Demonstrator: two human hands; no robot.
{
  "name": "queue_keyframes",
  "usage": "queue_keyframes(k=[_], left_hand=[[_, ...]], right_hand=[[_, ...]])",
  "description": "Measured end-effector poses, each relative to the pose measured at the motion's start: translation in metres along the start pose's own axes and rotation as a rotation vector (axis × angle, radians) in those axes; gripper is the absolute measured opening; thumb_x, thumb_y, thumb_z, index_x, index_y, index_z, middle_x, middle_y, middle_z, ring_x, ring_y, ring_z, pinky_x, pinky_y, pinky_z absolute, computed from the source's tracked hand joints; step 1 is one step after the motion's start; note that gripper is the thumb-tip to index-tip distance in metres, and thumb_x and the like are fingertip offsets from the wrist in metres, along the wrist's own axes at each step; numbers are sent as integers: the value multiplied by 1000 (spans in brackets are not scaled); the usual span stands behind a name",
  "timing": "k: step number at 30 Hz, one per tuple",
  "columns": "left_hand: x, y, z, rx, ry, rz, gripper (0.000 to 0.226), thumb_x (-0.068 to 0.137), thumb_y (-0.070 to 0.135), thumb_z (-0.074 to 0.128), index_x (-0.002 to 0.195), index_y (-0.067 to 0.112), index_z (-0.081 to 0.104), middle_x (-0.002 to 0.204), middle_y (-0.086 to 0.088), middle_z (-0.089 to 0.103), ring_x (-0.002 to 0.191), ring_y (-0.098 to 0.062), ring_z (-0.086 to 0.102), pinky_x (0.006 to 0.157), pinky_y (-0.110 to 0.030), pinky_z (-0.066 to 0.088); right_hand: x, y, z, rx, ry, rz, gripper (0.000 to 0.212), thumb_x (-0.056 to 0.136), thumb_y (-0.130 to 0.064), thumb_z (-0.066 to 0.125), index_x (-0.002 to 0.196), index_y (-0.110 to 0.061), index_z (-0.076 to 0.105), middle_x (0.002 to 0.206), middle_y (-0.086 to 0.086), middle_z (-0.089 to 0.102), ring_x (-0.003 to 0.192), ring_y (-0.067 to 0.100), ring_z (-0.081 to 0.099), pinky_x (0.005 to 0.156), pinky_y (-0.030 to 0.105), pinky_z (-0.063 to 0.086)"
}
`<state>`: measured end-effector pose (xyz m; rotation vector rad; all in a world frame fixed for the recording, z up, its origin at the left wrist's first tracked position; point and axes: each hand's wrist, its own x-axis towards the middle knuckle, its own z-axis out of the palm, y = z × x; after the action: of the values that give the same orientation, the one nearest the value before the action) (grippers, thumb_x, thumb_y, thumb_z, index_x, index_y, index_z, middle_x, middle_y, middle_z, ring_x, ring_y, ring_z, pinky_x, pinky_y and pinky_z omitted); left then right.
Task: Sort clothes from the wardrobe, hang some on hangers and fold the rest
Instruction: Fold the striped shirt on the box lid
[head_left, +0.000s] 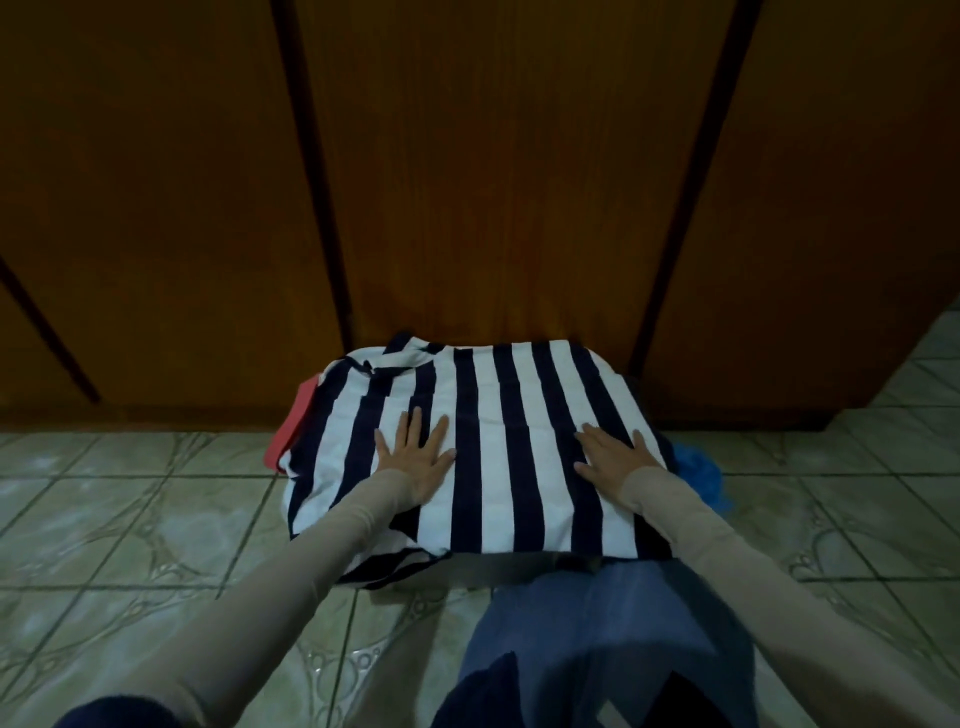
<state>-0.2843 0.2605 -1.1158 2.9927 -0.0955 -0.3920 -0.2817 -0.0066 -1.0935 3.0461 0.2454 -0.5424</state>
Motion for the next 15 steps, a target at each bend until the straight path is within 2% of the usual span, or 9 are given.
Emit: queue_keyframes(k=[4, 6, 7, 10, 12, 15], left_hand=[[5, -26, -8, -20, -41, -29, 67, 96, 57, 19, 146, 32, -18, 154, -5, -25, 141, -27, -24, 114, -52, -10], [6, -33, -10, 10, -79, -22, 70, 95, 60, 20, 147, 32, -17, 154, -5, -25, 141, -27, -24, 115, -50, -9], [6, -34, -11, 24, -86, -12, 71, 94, 61, 21, 147, 31, -16, 155, -5, -23, 142, -28, -21, 115, -50, -7], [4, -35, -18, 107, -24, 40, 74, 93, 63, 27, 151, 26, -1, 157, -8, 2, 144, -30, 2, 116, -51, 10], [5, -37, -28, 202, 44, 77, 72, 91, 64, 30, 148, 24, 14, 150, -7, 20, 137, -30, 19, 110, -48, 24], [14, -36, -42, 297, 95, 81, 60, 94, 58, 26, 142, 20, 27, 143, -8, 32, 130, -30, 33, 104, -45, 28]], right_hand=[[13, -8, -1, 64, -16, -33, 57, 102, -42, 21, 151, -22, -1, 158, -5, -6, 145, 11, 2, 116, 44, -1], [18, -13, -1, 84, 35, -38, 55, 101, -42, 23, 150, -21, 9, 158, -4, 3, 144, 14, 11, 116, 44, 5], [22, -15, -3, 92, 84, -44, 52, 101, -40, 26, 148, -19, 18, 156, -1, 14, 141, 16, 20, 115, 43, 13], [28, -24, -14, 53, 205, -55, 41, 101, -35, 31, 134, -13, 38, 137, 5, 38, 124, 20, 40, 99, 36, 38], [34, -30, -23, -5, 230, -41, 38, 101, -32, 30, 129, -10, 43, 132, 6, 44, 119, 22, 46, 91, 33, 42], [45, -37, -34, -123, 224, -18, 31, 102, -24, 30, 113, -9, 55, 124, 8, 54, 110, 23, 55, 83, 30, 44]])
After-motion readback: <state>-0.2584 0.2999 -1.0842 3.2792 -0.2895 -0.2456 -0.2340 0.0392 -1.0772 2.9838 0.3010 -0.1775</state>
